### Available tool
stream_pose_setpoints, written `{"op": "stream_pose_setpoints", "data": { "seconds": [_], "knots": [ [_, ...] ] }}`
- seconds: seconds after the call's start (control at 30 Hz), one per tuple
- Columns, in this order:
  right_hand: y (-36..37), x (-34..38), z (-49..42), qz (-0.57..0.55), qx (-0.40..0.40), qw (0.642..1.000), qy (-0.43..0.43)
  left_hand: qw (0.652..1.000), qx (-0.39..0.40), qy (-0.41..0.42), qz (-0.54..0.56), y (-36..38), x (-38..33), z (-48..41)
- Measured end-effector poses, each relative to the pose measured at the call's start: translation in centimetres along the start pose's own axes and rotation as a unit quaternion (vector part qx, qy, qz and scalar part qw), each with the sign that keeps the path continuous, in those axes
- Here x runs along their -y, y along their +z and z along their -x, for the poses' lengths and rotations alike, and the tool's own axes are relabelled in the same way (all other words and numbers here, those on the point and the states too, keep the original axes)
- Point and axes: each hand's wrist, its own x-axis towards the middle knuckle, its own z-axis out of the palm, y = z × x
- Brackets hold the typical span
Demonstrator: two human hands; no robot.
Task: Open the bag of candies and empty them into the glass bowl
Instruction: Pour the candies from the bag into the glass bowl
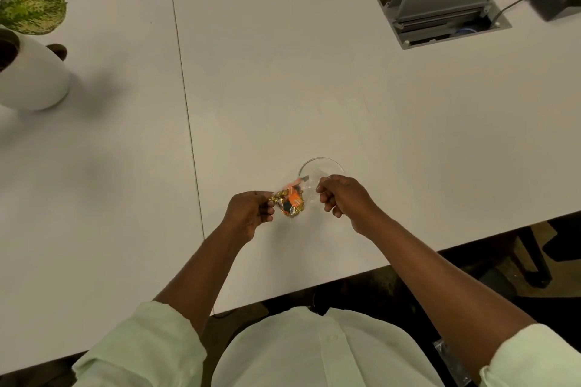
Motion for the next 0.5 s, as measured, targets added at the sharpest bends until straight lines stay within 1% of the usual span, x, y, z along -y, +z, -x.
{"op": "stream_pose_setpoints", "data": {
  "seconds": [0.2,0.5],
  "knots": [
    [0.1,-0.8,-1.1,-0.042,-0.001,0.998,0.041,0.999,-0.008,0.035,-0.033,0.4,-0.3,0.0],
    [-0.1,-1.0,-1.5,-0.073,-0.005,0.995,0.070,0.997,-0.026,0.032,-0.070,1.4,-0.4,-0.1]
  ]
}}
